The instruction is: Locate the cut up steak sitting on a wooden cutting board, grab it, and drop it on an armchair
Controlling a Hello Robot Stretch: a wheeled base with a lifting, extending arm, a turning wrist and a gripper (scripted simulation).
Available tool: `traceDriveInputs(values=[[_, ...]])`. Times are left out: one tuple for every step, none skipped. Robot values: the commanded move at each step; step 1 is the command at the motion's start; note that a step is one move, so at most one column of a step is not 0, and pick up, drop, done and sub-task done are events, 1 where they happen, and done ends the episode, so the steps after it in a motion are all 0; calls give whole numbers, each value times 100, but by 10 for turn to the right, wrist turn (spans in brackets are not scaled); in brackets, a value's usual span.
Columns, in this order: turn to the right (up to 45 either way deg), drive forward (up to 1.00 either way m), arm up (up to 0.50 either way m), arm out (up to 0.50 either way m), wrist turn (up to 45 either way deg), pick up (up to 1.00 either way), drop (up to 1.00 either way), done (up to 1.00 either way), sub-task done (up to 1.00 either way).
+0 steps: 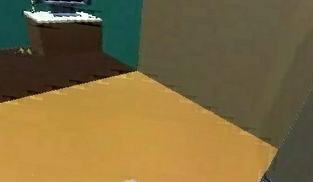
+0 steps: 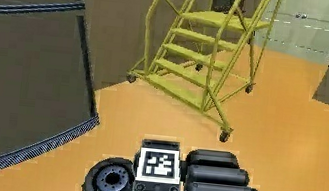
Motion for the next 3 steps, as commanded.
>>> traceDriveInputs(values=[[0,45,0,0,0,0,0,0,0],[-450,0,0,0,0,0,0,0,0],[0,100,0,0,0,0,0,0,0]])
